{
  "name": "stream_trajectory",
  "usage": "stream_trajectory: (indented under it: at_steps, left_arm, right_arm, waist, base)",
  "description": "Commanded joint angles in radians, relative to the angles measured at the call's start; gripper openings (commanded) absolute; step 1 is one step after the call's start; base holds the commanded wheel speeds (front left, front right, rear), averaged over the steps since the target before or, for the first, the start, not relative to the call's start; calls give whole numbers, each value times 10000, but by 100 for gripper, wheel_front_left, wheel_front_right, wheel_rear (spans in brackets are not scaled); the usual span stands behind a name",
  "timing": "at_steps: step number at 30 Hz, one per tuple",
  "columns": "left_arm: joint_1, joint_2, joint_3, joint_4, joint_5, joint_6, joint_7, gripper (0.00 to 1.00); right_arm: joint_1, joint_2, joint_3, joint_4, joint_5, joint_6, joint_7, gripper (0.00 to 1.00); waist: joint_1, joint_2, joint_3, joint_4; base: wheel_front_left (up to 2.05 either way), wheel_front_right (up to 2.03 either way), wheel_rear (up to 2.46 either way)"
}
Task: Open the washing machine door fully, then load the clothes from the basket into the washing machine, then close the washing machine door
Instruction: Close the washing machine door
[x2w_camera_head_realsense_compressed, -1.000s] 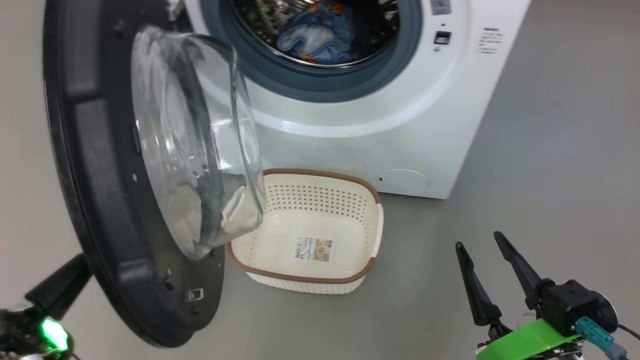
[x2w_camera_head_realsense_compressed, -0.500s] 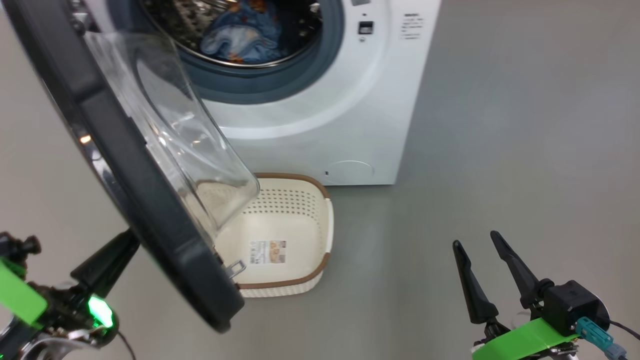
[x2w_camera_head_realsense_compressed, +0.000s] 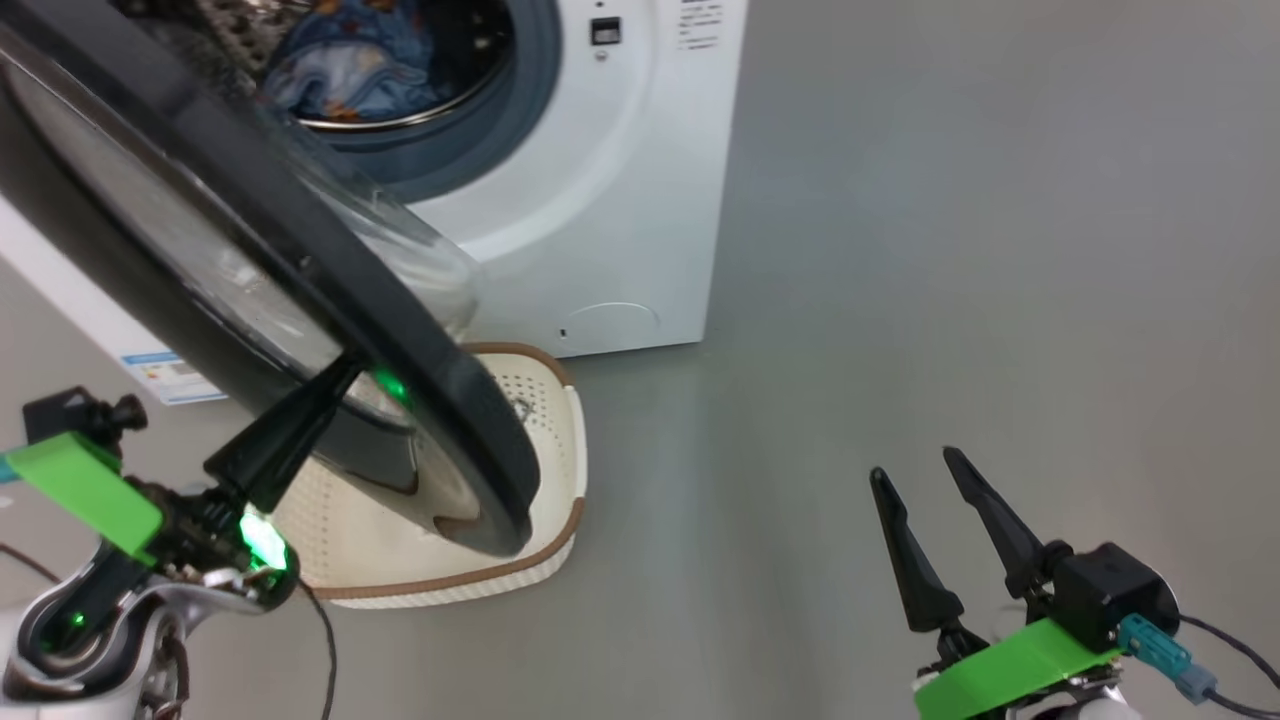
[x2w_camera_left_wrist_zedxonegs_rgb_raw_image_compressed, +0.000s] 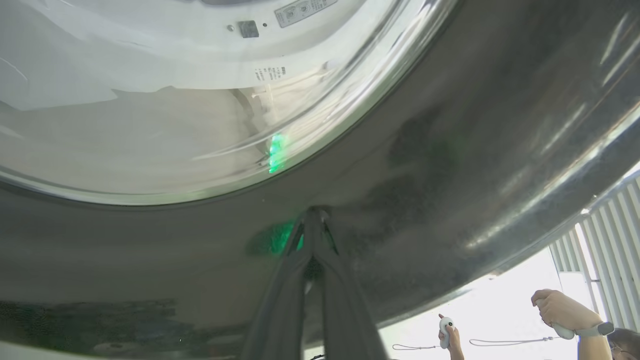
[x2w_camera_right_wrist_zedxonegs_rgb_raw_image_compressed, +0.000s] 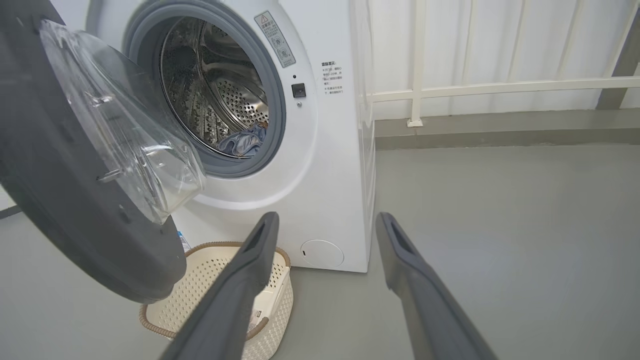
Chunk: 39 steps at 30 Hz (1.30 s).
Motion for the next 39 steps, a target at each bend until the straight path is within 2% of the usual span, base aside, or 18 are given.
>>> stream_trajectory:
  at_steps: [1,9,15,23,30,31,32,33,39]
  left_arm:
    - [-581,170,271,-128,113,-187,48,0]
    - [-1132,-66,218,474,225,-339,53,0]
    - [-917,-180,444,631,167,-456,-34,0]
    - [26,-544,1072,155,-78,-581,-280,0]
    - [1143,-1173,1951,-781,128,-609,-855,0]
    - [1289,-1315,2101,-932,227,-610,-1008,29]
    - [1402,-1499,2294,-1097,228,-610,-1174,76]
    - [1509,-1654,2479,-1271,254,-611,-1347,100]
    - [2193,-2171,2851,-1975,1276,-612,-2750,100]
  right_arm:
    - [-406,8,308,-203,93,16,-126,100]
    - [-425,8,281,16,201,16,-285,100]
    - [-445,8,212,138,311,16,-403,100]
    - [-141,8,-131,272,343,16,-535,100]
    - [111,9,-290,291,339,16,-586,100]
    - [129,9,-295,284,332,16,-589,100]
    - [152,9,-309,274,317,16,-592,100]
    - [178,9,-325,269,297,16,-594,100]
    - [303,9,-404,227,220,16,-567,100]
  waist:
    - [0,0,87,-273]
    - [0,0,75,-553]
    - [0,0,-8,-636]
    - [0,0,-256,-351]
    - [0,0,-482,0]
    - [0,0,-516,49]
    - [0,0,-540,109]
    - [0,0,-575,165]
    - [0,0,-721,459]
  base:
    - [0,0,0]
    - [0,0,0]
    - [0,0,0]
    - [0,0,0]
    - [0,0,0]
    - [0,0,0]
    - [0,0,0]
    - [0,0,0]
    - [0,0,0]
